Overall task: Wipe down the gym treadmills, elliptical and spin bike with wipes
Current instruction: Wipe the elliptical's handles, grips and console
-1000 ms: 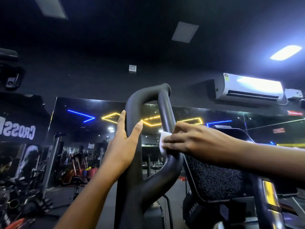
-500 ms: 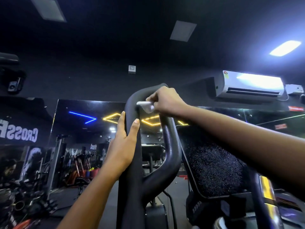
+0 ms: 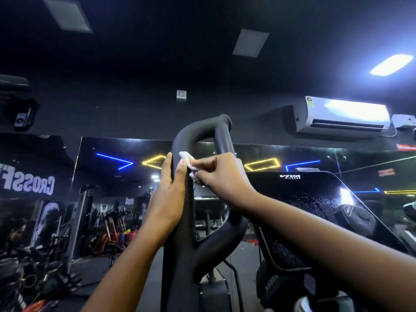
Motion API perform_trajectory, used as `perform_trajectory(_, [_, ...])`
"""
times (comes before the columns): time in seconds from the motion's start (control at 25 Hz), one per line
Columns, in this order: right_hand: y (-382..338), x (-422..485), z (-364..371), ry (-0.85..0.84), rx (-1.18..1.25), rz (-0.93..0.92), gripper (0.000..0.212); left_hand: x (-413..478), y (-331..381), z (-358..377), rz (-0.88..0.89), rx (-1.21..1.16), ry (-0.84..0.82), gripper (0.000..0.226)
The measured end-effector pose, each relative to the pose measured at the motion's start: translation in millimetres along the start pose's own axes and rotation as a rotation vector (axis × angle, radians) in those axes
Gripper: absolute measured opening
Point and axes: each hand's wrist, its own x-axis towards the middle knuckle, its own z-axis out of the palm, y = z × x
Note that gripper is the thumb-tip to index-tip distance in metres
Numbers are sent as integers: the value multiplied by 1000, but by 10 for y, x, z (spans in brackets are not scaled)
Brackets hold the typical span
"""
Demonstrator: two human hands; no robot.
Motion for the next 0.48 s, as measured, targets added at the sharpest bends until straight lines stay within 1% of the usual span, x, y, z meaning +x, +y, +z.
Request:
perform_trajectory(0.16, [-32,-353,-130,-196,-14,-2,26,2,-5,-9,-9,-30,-38,61])
perform_trajectory(0.2, [-30,-371,-209,-233,-42,2,25,-7,4,-20,-4,-29,-51,66])
perform_trajectory(0.24, [-10,-334,-301,-229,-80,1,25,-12,15,-37,-6,-11,-72,74])
perform_trajectory(0.28, [23,-230,-408,-164,-130,-27,25,-2,42,-59,-18,33,-91,80])
perform_trajectory(0.32, [47,-81,-521,-42,-203,-84,25,44,71,-78,-34,104,-97,81])
perform_trajectory(0.36, [64,113,-621,96,-293,-171,26,127,101,-90,-41,186,-88,77])
perform_trajectory(0.4, [73,331,-700,197,-390,-271,27,246,143,-89,-41,258,-75,73])
perform_trajectory(0.44, [81,550,-735,234,-505,-366,29,372,188,-78,-35,311,-68,71])
perform_trajectory(0.48, [89,763,-727,218,-647,-447,32,491,240,-55,-24,342,-67,70])
